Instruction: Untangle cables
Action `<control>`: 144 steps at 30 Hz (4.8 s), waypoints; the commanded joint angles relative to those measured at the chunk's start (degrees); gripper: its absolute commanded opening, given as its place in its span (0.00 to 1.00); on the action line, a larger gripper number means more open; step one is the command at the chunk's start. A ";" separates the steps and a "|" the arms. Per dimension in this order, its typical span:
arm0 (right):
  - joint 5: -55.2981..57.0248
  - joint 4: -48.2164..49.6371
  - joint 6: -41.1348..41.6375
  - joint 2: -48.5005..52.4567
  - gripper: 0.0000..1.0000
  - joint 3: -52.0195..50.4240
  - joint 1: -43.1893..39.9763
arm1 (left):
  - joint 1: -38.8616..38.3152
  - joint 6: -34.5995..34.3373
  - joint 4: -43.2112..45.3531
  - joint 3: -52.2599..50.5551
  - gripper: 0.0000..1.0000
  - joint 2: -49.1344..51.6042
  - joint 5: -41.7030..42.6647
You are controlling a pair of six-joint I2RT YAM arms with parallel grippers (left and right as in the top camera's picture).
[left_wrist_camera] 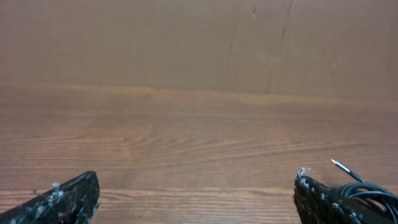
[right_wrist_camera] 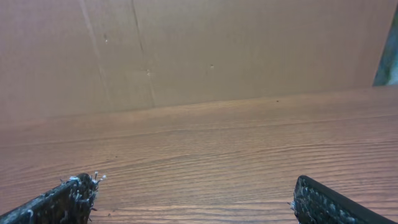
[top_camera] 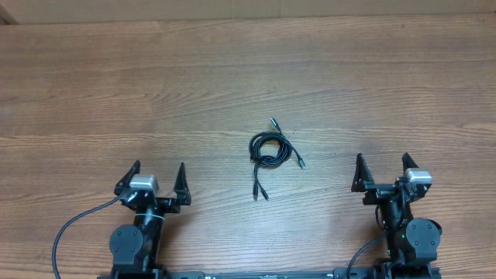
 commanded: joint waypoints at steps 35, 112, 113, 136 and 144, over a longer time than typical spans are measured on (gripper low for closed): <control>0.70 0.31 0.20 -0.68 1.00 -0.61 -0.20 | -0.24 0.66 -7.89 12.90 0.99 3.96 5.42; 0.70 0.33 0.20 -0.68 1.00 -0.61 -0.20 | -28.39 1.09 -11.26 58.93 0.04 98.84 -1.57; 0.70 0.31 0.20 -0.68 1.00 -0.61 -0.20 | -28.39 -0.57 -13.07 59.28 0.04 97.09 -1.68; 0.70 0.31 0.20 -0.68 1.00 -0.61 -0.20 | -28.46 -16.48 -30.36 59.25 0.80 87.97 -3.50; 0.70 0.33 0.20 -0.68 1.00 -0.61 -0.20 | -28.50 -16.81 -32.04 59.17 0.70 93.15 -3.85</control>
